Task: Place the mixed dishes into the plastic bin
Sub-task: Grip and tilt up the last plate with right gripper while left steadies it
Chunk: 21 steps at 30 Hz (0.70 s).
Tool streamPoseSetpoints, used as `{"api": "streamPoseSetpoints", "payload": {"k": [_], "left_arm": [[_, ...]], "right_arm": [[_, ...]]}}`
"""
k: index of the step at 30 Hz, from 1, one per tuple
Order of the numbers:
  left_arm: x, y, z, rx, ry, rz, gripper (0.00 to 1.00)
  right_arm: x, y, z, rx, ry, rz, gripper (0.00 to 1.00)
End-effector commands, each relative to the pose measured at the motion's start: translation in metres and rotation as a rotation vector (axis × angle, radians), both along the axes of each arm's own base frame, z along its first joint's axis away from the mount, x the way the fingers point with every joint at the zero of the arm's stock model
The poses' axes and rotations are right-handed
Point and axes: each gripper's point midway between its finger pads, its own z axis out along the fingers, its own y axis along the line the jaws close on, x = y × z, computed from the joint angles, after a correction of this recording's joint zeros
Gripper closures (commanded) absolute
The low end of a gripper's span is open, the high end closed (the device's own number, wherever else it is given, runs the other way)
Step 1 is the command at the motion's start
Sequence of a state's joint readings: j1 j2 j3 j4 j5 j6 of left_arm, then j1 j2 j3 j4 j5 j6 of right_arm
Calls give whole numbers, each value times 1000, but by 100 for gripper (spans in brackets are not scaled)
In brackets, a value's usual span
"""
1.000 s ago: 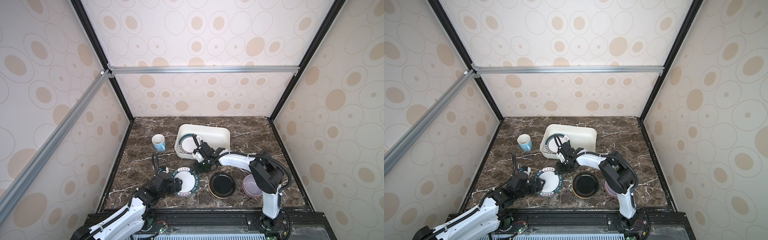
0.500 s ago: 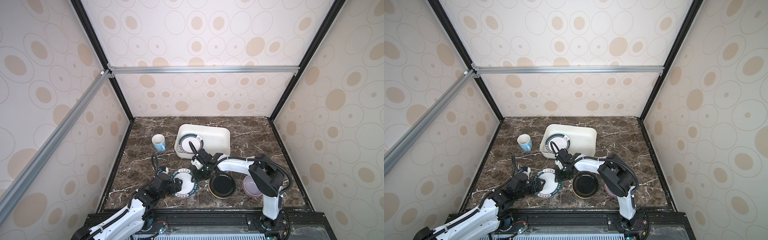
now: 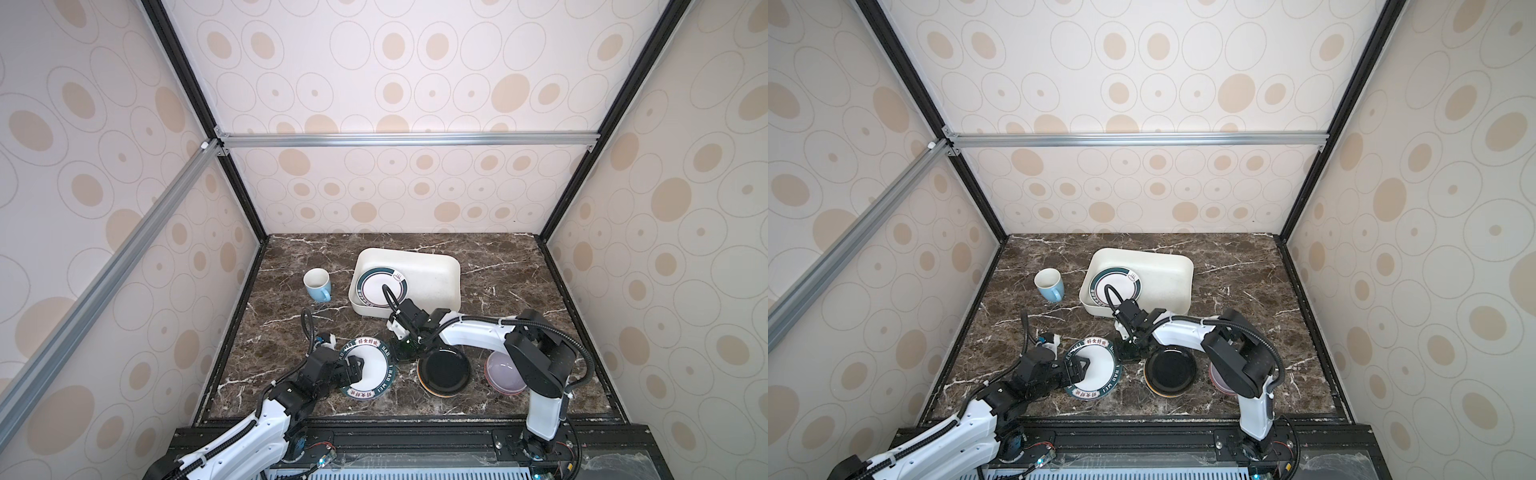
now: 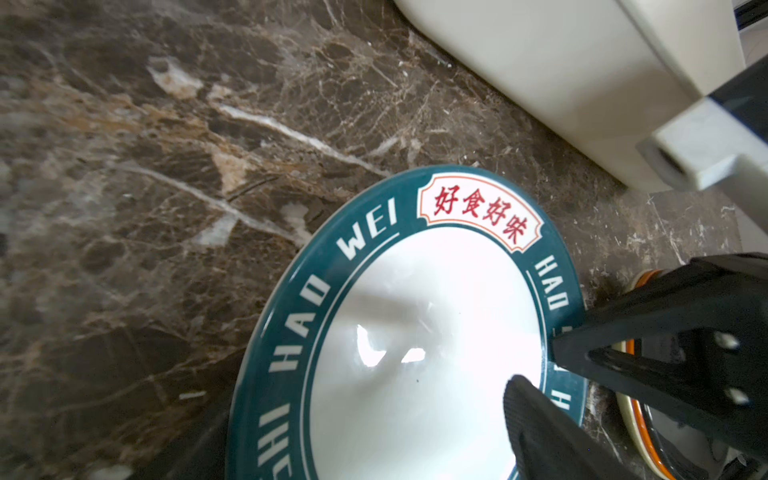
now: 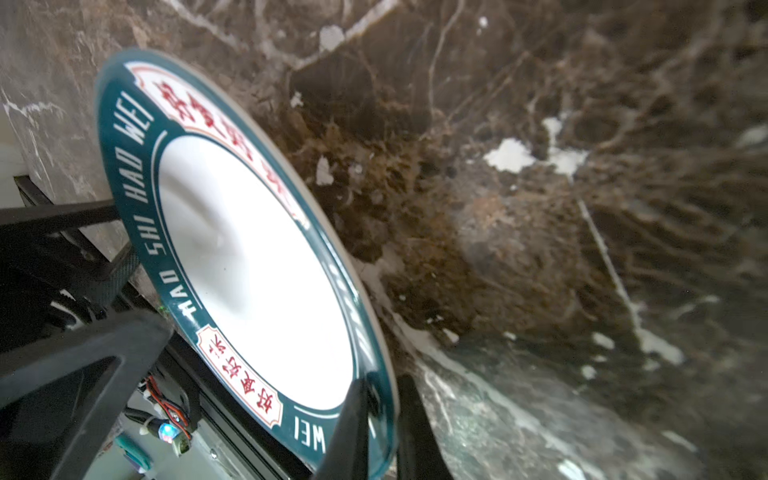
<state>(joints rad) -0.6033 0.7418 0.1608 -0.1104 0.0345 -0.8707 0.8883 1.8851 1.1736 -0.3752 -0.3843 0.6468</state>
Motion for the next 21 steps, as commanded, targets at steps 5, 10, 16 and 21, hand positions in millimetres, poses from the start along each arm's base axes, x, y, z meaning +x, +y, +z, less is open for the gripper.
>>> {"api": "streamPoseSetpoints", "payload": {"k": [5, 10, 16, 21], "left_arm": [[4, -2, 17, 55, -20, -39, 5], [10, 0, 40, 32, -78, -2, 3], [17, 8, 66, 43, -130, 43, 1], [25, 11, 86, 82, -155, 59, 1]], "right_arm": [[-8, -3, 11, -33, -53, 53, 100], [-5, -5, 21, -44, -60, 79, 100], [2, -7, 37, -11, -69, 68, 100], [12, -7, 57, 32, -73, 59, 100]]}}
